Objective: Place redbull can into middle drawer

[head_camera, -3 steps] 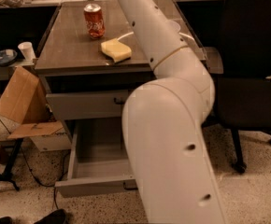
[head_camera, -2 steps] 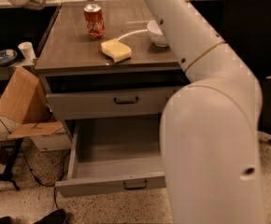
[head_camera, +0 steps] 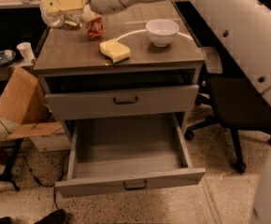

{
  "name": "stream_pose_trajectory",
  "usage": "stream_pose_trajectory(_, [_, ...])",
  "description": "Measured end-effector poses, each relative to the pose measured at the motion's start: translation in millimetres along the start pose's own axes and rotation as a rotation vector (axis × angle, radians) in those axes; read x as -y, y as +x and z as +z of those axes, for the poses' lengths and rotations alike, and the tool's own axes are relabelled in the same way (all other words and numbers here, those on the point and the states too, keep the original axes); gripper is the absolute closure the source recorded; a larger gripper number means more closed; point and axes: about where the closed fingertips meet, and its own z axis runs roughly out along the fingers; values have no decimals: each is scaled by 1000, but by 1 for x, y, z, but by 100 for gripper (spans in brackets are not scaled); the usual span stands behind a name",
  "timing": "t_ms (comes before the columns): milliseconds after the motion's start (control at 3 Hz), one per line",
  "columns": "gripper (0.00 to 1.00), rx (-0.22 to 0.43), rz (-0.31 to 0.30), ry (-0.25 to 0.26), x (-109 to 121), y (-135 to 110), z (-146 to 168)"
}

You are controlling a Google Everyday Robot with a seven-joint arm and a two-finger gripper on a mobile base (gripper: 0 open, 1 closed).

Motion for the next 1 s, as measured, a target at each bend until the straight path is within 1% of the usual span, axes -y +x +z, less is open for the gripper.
stream_pose_trajectory(333, [100,-77,80,84,14,61,-27])
stream_pose_trajectory(667, [100,-149,153,182,32,127,-53])
stream_pose_trajectory(1000, [100,-201,204,301,60,189,-71])
